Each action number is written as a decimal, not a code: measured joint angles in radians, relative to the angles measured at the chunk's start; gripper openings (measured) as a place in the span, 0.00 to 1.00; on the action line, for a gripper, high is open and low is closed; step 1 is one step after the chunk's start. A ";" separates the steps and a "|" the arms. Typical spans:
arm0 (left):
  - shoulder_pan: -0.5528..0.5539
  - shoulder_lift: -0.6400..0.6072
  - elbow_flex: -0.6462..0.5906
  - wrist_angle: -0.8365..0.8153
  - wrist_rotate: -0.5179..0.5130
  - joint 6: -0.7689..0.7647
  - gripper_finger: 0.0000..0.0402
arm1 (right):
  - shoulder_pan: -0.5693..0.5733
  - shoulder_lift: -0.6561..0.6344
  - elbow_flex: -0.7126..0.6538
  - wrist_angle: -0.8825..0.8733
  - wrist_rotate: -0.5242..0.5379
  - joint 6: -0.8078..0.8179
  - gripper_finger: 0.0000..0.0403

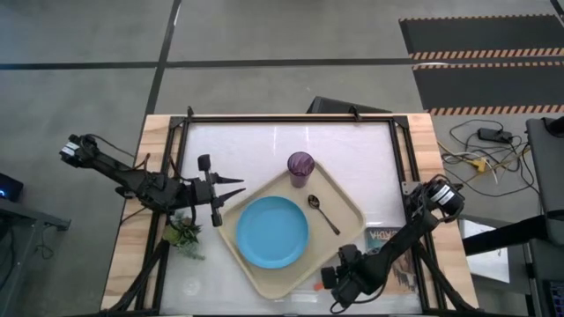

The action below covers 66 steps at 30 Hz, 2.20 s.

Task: Pick and place plate/cup/fork/spoon on tray
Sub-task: Put the fork beside the black spoon on the light brown tray, then put the orange fork on the right side of the black spoon

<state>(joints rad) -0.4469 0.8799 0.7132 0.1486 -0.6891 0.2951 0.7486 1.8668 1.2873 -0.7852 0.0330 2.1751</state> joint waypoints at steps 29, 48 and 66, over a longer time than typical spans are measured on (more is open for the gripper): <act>0.000 -0.004 0.006 0.002 0.000 0.060 0.19 | 0.049 0.020 0.073 -0.117 -0.112 0.135 0.48; 0.000 -0.005 0.004 0.001 0.000 0.051 0.19 | 0.049 0.082 0.071 -0.114 0.041 0.143 0.38; 0.000 -0.005 0.003 0.001 0.000 0.051 0.19 | 0.041 0.082 0.083 -0.090 0.105 0.119 0.03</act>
<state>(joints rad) -0.4465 0.8749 0.7166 0.1497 -0.6891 0.3458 0.7898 1.9488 1.3704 -0.8755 0.1382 2.2937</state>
